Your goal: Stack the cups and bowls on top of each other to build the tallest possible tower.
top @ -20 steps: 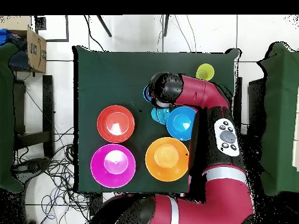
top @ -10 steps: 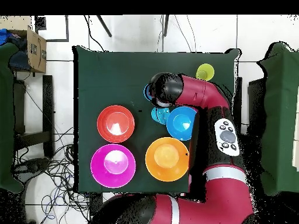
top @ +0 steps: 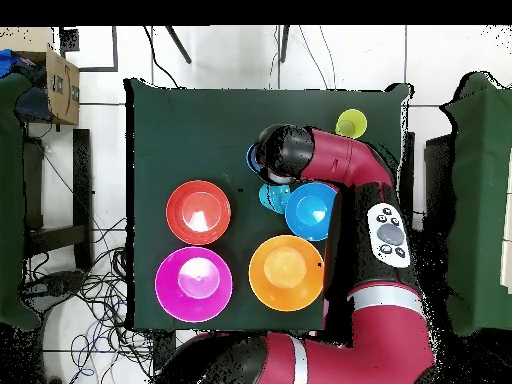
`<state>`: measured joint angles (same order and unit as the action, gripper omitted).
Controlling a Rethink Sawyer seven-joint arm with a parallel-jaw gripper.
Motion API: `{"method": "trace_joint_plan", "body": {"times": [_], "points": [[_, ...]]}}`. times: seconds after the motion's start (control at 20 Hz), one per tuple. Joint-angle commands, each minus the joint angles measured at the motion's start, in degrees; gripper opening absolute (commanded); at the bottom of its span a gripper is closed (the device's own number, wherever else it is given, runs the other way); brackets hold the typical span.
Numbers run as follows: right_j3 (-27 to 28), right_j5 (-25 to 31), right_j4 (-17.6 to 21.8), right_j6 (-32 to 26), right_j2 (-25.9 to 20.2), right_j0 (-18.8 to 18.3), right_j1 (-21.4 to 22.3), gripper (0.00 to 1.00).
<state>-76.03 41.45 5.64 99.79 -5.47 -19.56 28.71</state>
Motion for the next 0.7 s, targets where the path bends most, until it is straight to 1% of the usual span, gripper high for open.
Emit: {"method": "trace_joint_plan", "body": {"times": [0.05, 0.45, 0.7], "points": [[-4.1, -1.2, 5.1, -6.1, -4.9, -0.6, -1.2, 0.0], [-4.8, -0.6, 5.7, -6.3, -4.2, -0.4, -1.0, 0.0], [-5.6, -1.3, 6.0, -6.2, -4.0, -0.5, -0.8, 0.0]]}}
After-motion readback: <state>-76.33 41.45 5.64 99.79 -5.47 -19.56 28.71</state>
